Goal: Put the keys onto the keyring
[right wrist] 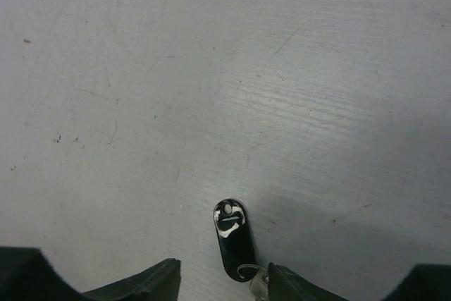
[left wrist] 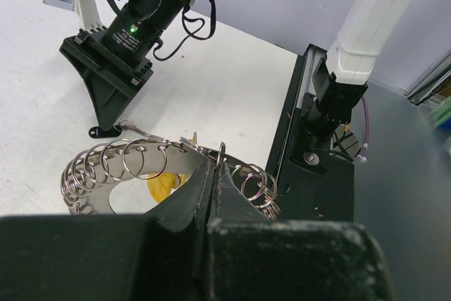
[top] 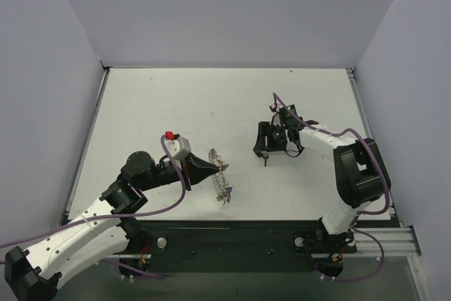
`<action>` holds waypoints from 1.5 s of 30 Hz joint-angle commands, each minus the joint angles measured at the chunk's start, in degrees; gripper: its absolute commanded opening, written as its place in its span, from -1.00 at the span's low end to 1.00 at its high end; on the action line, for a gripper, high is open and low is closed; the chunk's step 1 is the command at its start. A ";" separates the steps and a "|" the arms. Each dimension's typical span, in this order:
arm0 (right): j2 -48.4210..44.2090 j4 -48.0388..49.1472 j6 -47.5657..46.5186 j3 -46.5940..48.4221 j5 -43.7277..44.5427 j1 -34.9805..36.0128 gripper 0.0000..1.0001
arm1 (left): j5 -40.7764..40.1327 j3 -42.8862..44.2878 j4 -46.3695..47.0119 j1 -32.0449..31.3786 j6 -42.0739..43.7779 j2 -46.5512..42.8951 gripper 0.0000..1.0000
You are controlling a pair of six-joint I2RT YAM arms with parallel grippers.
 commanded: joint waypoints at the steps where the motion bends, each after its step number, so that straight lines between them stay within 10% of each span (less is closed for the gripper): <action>1: -3.32 -0.28 -1.27 0.21 1.66 -0.04 0.14 | 0.99 1.60 5.34 0.37 -0.69 -0.68 -1.00; 8: 0.80 -0.45 -1.97 0.82 0.61 0.83 0.20 | 1.08 1.69 5.42 0.37 -0.77 -0.68 -1.00; 21: 4.06 -5.29 -2.41 3.54 5.35 4.26 -0.43 | 1.08 1.42 5.34 0.37 -0.77 -0.86 -1.00; 45: 0.37 -14.87 -5.66 6.09 19.84 12.43 -0.24 | 1.08 0.90 4.81 0.37 -1.30 -2.09 -1.00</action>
